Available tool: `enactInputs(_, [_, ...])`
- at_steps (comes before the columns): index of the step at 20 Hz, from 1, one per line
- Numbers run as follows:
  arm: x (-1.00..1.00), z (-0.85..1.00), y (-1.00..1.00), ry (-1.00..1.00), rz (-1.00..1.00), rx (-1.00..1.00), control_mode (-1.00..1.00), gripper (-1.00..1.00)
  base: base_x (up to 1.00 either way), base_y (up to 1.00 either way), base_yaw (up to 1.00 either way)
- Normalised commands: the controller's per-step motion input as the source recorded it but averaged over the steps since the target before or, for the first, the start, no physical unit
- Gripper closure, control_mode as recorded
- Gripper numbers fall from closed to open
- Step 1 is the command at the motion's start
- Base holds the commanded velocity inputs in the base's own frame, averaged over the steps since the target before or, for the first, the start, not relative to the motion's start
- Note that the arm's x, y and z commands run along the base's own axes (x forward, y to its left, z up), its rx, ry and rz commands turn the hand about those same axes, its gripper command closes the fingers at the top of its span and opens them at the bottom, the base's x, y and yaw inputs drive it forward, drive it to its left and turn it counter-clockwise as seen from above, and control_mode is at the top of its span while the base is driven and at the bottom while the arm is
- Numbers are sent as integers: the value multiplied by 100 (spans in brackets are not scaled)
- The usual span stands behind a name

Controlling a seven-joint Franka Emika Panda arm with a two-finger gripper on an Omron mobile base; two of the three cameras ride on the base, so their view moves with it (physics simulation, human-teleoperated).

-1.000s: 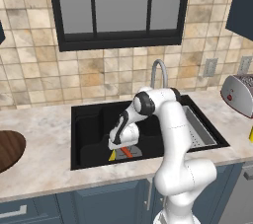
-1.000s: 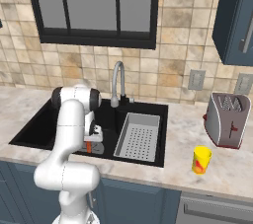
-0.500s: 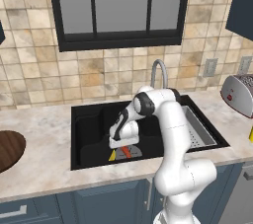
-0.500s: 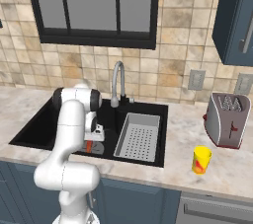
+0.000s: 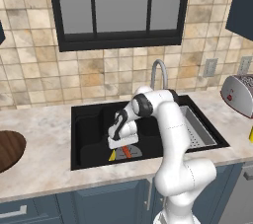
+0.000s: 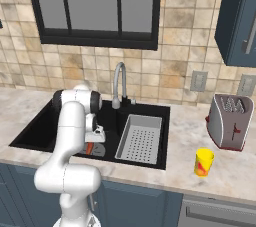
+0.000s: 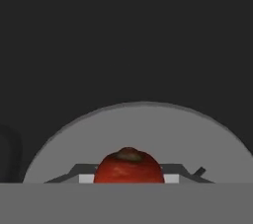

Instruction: Remove the carrot and lemon wedge from the sink. Then move the bowl and cup from the counter to the sink for washing.

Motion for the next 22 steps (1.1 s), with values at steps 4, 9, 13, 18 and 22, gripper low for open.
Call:
enactInputs(4, [0, 3, 3, 3, 0, 0, -100, 100, 0, 0, 0])
enactInputs(9, [0, 20, 3, 4, 0, 0, -100, 100, 0, 0, 0])
enactInputs(13, [0, 29, 2, 9, 0, 0, -100, 100, 0, 0, 0])
enactInputs(18, [-1, 32, 2, 12, 0, 0, -100, 100, 0, 0, 0])
enactInputs(22, [-4, 38, 0, 15, 0, 0, -100, 100, 0, 0, 0])
